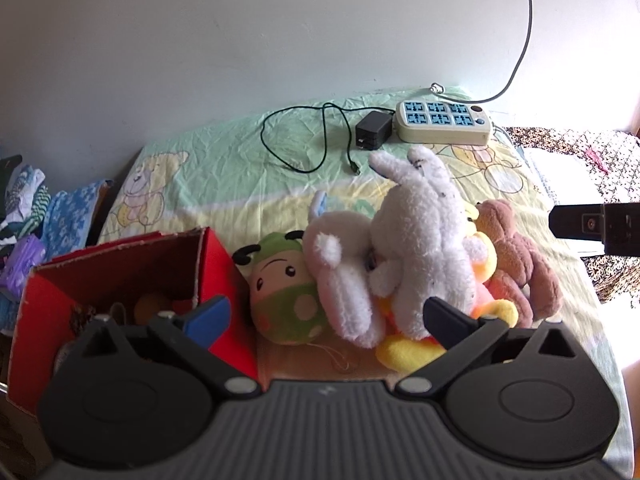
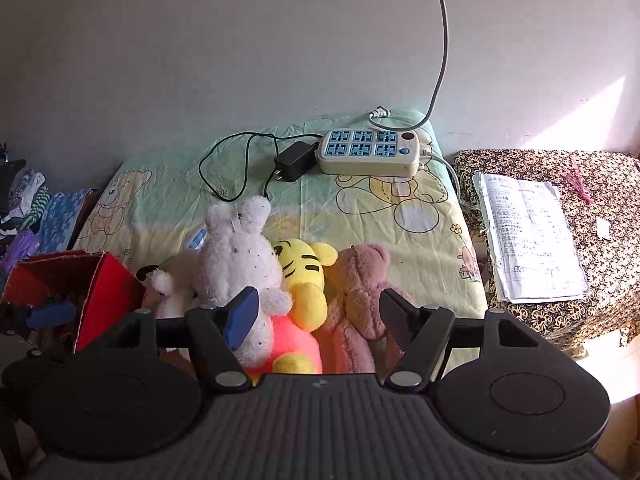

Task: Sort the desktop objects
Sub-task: 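Move the right gripper onto the white bunny plush and close it, then lift the white bunny with the right gripper and carry it over the red box, then lower the white bunny into the red box and open the right gripper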

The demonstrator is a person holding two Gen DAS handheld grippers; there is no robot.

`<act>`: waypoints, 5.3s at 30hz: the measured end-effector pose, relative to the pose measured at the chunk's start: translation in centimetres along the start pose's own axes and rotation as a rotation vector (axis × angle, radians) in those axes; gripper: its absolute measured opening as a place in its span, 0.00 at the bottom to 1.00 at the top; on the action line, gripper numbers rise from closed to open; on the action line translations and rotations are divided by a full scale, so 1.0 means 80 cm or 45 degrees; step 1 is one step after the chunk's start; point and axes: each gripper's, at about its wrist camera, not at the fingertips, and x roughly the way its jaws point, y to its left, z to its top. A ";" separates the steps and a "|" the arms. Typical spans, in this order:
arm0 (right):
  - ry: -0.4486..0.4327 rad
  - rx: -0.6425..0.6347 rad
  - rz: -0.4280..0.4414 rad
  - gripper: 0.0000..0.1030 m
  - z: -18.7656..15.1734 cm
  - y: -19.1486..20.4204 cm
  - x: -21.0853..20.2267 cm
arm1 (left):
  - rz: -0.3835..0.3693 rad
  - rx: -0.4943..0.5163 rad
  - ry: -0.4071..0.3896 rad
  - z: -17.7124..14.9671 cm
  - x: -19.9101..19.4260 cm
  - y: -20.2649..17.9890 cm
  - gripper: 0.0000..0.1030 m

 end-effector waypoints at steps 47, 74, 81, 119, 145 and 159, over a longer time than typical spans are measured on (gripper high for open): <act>0.156 0.362 0.675 0.48 -0.009 -0.035 0.118 | -0.392 0.063 -0.017 0.005 0.092 -0.052 0.62; -0.038 0.085 0.881 0.44 -0.028 0.050 0.006 | -0.246 -0.027 -0.278 -0.058 -0.073 0.014 0.62; -0.060 -0.007 0.913 0.45 -0.025 0.132 0.007 | -0.197 -0.068 -0.318 -0.072 -0.085 0.085 0.62; 0.223 0.113 0.852 0.45 -0.081 0.434 0.167 | -0.069 0.097 -0.063 -0.134 0.047 0.405 0.67; 0.338 0.152 0.829 0.35 -0.078 0.425 0.173 | -0.149 0.097 -0.075 -0.150 0.029 0.399 0.66; 0.273 0.109 0.816 0.38 -0.076 0.420 0.161 | -0.137 0.024 -0.053 -0.136 0.030 0.397 0.70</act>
